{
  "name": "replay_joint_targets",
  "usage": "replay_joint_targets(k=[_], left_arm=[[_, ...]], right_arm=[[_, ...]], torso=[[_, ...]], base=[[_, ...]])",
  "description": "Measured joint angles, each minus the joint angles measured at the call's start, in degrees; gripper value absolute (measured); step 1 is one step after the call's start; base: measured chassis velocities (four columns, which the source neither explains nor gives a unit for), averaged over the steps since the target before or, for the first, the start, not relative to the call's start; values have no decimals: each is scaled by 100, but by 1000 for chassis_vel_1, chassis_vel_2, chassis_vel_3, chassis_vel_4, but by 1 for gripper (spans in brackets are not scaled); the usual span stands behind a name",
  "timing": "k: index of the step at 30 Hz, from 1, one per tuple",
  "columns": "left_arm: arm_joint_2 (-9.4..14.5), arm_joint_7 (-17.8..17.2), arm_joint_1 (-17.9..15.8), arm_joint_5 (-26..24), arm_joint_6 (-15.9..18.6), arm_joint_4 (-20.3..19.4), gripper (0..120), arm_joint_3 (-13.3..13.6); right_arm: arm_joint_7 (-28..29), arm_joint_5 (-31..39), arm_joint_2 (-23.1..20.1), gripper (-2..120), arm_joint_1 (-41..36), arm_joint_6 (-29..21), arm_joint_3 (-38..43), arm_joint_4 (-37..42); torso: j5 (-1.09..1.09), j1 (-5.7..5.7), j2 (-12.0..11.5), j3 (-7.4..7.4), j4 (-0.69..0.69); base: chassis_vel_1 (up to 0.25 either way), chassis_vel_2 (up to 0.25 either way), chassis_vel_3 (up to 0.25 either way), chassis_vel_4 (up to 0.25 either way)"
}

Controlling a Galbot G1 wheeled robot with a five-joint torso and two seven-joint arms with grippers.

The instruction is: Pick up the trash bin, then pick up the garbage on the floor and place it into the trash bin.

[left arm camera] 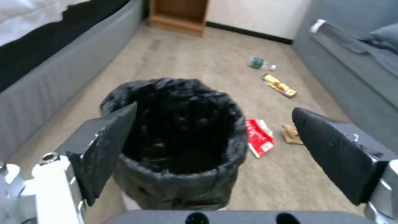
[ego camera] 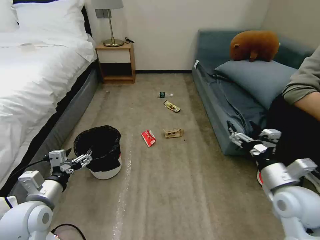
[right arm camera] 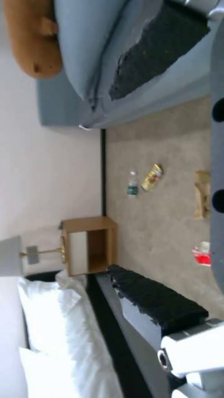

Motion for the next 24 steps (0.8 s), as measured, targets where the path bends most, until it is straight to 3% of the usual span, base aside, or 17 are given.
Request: replay_joint_targets(k=[2, 4, 5, 6, 7, 8, 9, 10, 11, 12, 14, 16, 17, 21, 23, 24], left_arm=[[-3, -56, -5, -35, 3, 0, 100, 0], [-38, -408, -36, -178, 3, 49, 100, 4], [-38, -408, -36, -178, 3, 49, 100, 4], [-60, -649, -64, -281, -2, 90, 100, 10], [-60, -649, -64, -281, -2, 90, 100, 10], [-88, -940, -92, -401, -12, 139, 100, 20], [-110, -1156, -115, -491, -25, 172, 100, 25], [-110, -1156, -115, -491, -25, 172, 100, 25], [-120, -1273, -127, -533, -31, 191, 100, 25], [-159, -1627, -162, -684, -48, 249, 100, 40], [-173, -1769, -178, -745, -58, 272, 100, 43], [-217, -2188, -216, -916, -75, 343, 100, 53], [-225, -2268, -224, -949, -82, 355, 100, 56], [-234, -2261, -232, -831, -187, 367, 100, 52], [-243, -2174, -238, -626, -341, 380, 100, 43], [-252, -2084, -244, -421, -490, 396, 100, 31]], right_arm=[[86, 1, -1, 100, 16, 13, -58, -6], [518, 9, 30, 100, 57, 37, -353, -70], [518, 9, 30, 100, 57, 37, -353, -70], [842, 18, 57, 100, 96, 65, -571, -113], [842, 18, 57, 100, 96, 65, -571, -113], [1101, 1, 88, 100, 115, 68, -804, -144], [986, -325, 112, 100, 27, 56, -872, -101], [986, -325, 112, 100, 27, 56, -872, -101], [946, -593, 117, 100, -17, 61, -871, -96], [1095, -1589, 150, 100, -108, 254, -866, -100], [1228, -1896, 162, 100, -116, 380, -869, -113], [1599, -3059, 228, 100, -103, 878, -729, -165], [1795, -3600, 244, 100, -75, 1041, -635, -168], [1978, -3937, 249, 100, -56, 1176, -492, -160], [1986, -3596, 239, 100, -77, 1143, -499, -129], [1974, -3049, 229, 100, -113, 1025, -555, -92]], torso=[[-2, 0, 1, -1, -2], [0, 0, 0, -1, -2], [0, 0, 0, -1, -2], [-1, 0, 0, -1, -2], [-1, 0, 0, -1, -2], [-1, 0, 0, 0, 0], [1, 0, 0, -1, 2], [1, 0, 0, -1, 2], [-1, -1, 0, -1, -1], [-1, 0, 0, -1, -2], [-1, 0, 0, -1, -3], [-1, 0, 0, 0, -2], [-2, 0, 0, -1, -1], [-1, 0, 0, -1, -2], [-1, 0, 0, -1, -2], [-1, 0, 0, -1, -2]], base=[[0, 0, 0, 0], [0, 0, 0, 0], [0, 0, 0, 0], [0, 0, 0, 0], [0, 0, 0, 0], [0, 0, 0, 0], [0, 0, 0, 0], [0, 0, 0, 0], [0, 0, 0, 0], [0, 0, 0, 0], [0, 0, 0, 0], [0, 0, 0, 0], [0, 0, 0, 0], [0, 0, 0, 0], [0, 0, 0, 0], [0, 0, 0, 0]])
